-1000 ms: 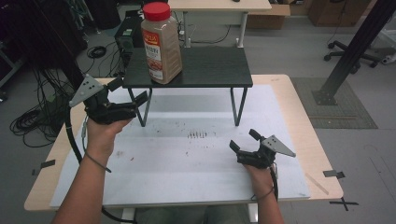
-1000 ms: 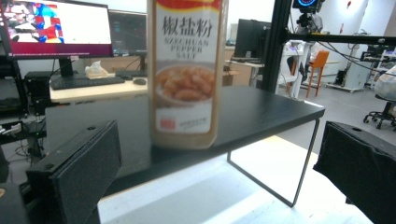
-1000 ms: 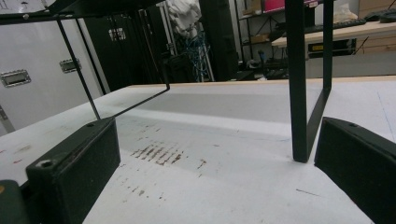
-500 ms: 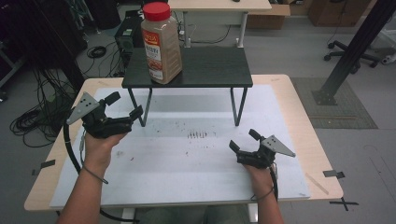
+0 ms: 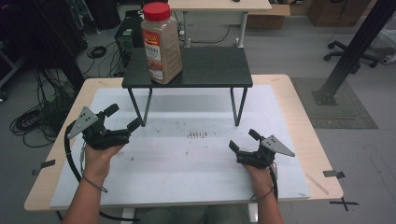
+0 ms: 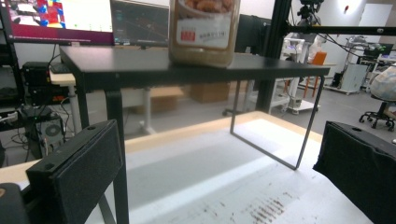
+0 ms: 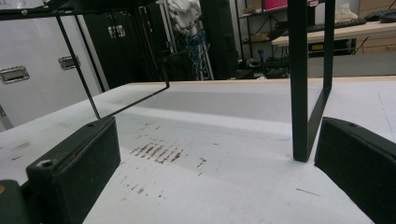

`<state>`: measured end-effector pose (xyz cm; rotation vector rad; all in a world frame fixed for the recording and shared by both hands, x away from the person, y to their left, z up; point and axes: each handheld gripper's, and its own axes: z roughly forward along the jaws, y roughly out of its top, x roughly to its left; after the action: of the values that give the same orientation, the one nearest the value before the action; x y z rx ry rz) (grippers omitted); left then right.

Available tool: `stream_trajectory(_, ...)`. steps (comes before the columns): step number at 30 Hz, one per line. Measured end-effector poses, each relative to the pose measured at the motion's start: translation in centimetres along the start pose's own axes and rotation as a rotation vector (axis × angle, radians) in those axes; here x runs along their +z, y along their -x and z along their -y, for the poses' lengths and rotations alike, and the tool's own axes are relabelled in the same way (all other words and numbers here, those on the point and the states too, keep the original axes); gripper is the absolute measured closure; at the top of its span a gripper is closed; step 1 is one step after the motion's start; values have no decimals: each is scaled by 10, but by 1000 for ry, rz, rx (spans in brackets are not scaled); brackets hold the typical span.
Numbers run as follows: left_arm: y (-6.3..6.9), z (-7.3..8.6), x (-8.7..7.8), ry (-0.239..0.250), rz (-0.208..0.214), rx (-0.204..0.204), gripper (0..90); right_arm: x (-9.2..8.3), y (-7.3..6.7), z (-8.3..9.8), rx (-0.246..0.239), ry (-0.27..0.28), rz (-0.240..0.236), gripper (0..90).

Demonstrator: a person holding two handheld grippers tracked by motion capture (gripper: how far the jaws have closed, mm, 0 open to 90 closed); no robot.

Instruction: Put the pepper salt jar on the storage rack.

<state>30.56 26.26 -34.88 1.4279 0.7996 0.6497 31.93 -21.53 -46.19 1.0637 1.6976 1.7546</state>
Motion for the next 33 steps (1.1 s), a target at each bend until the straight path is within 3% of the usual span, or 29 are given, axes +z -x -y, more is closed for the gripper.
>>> stream_trajectory(16, -12, 35, -12, -45, -24, -16, 2, 0, 0, 0, -4, -3, 0, 0)
stream_trajectory(24, -14, 44, -12, -80, -34, 16, 2, 1, 0, 0, -7, -5, 0, 0)
stream_trajectory(33, -22, 56, -17, -99, -52, -8, 2, 1, 0, 0, -8, -6, 1, 0)
